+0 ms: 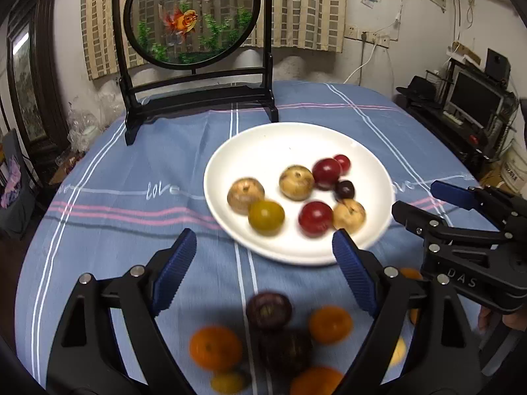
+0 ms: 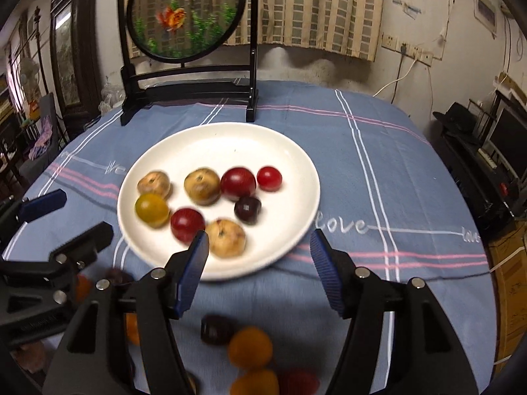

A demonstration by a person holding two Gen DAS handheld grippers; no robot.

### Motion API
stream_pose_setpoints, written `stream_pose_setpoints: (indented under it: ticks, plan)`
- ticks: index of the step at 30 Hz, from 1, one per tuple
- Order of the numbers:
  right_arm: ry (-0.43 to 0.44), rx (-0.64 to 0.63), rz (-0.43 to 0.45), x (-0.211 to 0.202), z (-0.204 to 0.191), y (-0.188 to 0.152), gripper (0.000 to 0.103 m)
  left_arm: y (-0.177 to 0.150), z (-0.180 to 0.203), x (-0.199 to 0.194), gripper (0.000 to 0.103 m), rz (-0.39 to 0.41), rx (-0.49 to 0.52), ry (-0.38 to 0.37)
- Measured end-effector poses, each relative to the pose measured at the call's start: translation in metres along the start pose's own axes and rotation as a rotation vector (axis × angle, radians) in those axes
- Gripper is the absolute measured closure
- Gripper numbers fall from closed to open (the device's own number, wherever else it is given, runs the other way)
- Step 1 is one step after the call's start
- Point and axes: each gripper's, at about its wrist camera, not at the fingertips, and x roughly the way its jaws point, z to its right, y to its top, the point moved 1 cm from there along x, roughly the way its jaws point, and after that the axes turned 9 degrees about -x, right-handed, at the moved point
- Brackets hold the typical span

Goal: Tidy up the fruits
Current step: 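Move both open grippers back toward the fruit cluster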

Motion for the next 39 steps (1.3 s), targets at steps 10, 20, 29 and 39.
stream_pose_setpoints:
  ticks: [10,20,29,39]
  plan:
    - [0.027,0.073,-0.003,-0.041,-0.007,-0.053,0.038,-0.04,-0.008,-0.049,0.012,0.006,-0.008,-0.029]
    - [0.06,0.127,-0.012,-0.066,-0.008,-0.097,0.038,-0.081,-0.028,-0.066,0.011,-0.039,-0.033,0.004]
    - [0.062,0.121,-0.05,-0.072,-0.014,-0.127,0.038,-0.11,-0.032,-0.066,0.011,-0.098,-0.028,-0.006]
    - [0.096,0.123,-0.043,-0.079,-0.019,-0.136,0.038,-0.133,-0.011,-0.061,0.011,-0.163,0.03,-0.048]
